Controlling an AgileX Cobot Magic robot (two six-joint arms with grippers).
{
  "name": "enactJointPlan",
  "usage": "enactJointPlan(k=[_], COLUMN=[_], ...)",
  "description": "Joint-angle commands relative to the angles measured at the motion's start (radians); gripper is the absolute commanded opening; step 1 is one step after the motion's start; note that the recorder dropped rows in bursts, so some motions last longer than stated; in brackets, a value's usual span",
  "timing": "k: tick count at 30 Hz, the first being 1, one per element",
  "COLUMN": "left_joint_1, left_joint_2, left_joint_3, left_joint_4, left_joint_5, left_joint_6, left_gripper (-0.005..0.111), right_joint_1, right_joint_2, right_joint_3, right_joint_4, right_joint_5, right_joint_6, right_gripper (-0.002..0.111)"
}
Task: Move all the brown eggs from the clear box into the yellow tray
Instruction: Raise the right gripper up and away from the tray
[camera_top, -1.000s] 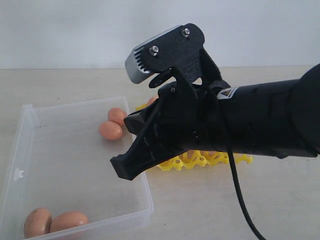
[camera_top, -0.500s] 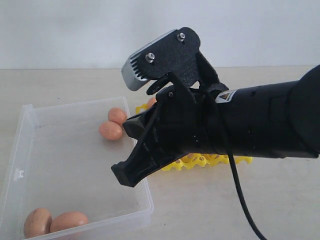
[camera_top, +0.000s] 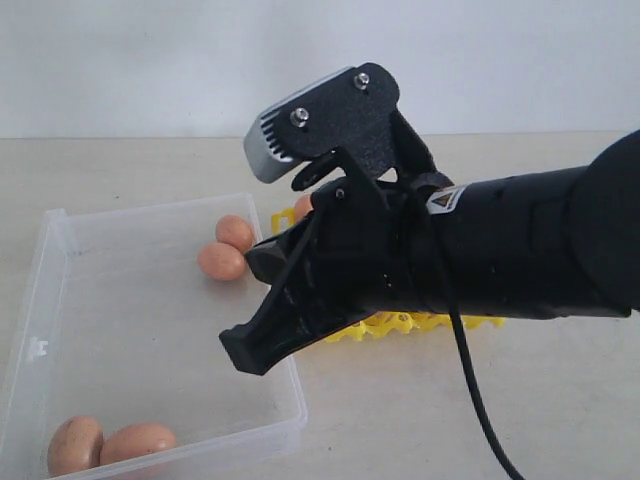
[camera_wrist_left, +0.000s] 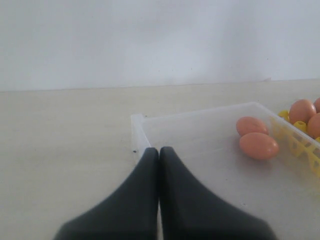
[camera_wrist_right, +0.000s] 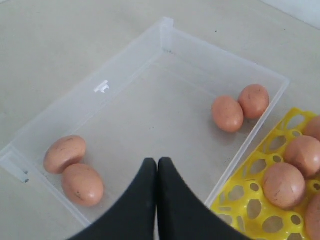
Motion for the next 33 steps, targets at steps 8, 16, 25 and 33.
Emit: enactJointPlan(k=[8, 16, 25, 33], left_joint_1=[-0.004, -0.004, -0.004, -0.004], left_joint_2=[-0.003, -0.003, -0.003, -0.003], left_joint_3=[-0.003, -0.003, -0.003, -0.003], left_joint_4=[-0.005, -0.005, -0.005, -0.005], left_joint_5=[-0.001, -0.001, -0.001, -0.001], left_joint_6=[0.001, 0.001, 0.001, 0.001], left_gripper=[-0.004, -0.004, -0.004, -0.004], right_joint_1=[0.001, 0.001, 0.001, -0.006], right_joint_2=[-0.011, -0.147, -0.195, -0.195], right_joint_3=[-0.007, -0.005, -0.005, -0.005], right_joint_4=[-0.057, -0.057, -0.119, -0.466], right_joint_5=[-0.163, -0.162, -0.147, -0.235], right_joint_6=[-0.009, -0.054, -0.051, -0.004], right_gripper=[0.000, 0.000, 0.000, 0.000])
